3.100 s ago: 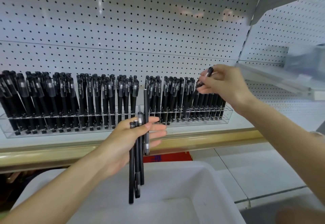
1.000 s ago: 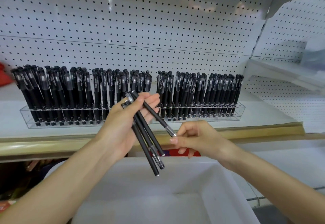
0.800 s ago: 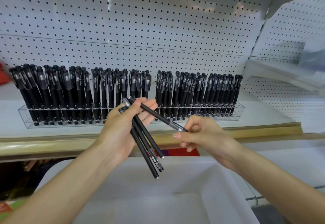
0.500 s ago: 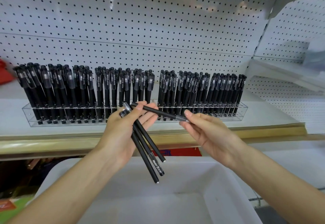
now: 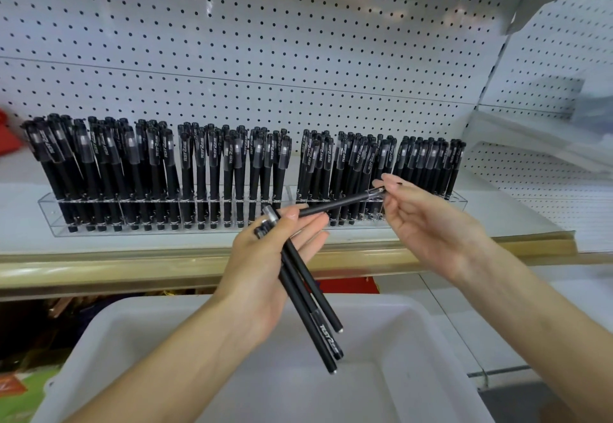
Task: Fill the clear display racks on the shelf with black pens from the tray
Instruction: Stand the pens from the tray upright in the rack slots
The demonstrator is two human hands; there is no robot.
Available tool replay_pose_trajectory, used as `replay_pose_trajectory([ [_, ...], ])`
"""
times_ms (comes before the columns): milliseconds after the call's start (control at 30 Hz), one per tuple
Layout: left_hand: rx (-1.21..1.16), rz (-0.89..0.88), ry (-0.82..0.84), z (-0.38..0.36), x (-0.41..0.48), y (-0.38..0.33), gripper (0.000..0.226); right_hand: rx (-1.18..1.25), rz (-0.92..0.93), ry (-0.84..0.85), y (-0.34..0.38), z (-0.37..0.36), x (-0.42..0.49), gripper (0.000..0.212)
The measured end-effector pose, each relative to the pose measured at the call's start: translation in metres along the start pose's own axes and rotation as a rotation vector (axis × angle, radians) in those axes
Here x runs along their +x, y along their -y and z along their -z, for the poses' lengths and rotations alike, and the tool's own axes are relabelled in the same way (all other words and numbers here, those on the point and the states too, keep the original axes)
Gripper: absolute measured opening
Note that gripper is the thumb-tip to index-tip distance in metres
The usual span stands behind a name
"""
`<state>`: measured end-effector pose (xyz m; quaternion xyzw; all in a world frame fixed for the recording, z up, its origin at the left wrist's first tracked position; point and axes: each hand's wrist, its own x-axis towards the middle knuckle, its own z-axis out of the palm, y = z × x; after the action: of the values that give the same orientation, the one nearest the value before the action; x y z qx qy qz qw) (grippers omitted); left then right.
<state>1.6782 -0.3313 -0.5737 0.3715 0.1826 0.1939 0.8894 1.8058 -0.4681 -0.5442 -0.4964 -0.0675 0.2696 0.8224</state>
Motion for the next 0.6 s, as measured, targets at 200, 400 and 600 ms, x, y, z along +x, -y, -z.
replay_pose_trajectory([
  [200,0.073,0.031,-0.006,-0.001,-0.002,0.012,0.020,-0.024,0.044,-0.048,-0.010,0.003,0.003,0.025],
  [400,0.085,0.089,0.026,0.007,-0.001,0.013,0.020,-0.279,0.177,-0.113,-0.004,0.001,0.005,0.038],
  [600,0.096,0.132,0.109,0.009,0.007,0.013,0.025,-0.641,0.747,-0.240,0.042,-0.004,0.018,0.024],
])
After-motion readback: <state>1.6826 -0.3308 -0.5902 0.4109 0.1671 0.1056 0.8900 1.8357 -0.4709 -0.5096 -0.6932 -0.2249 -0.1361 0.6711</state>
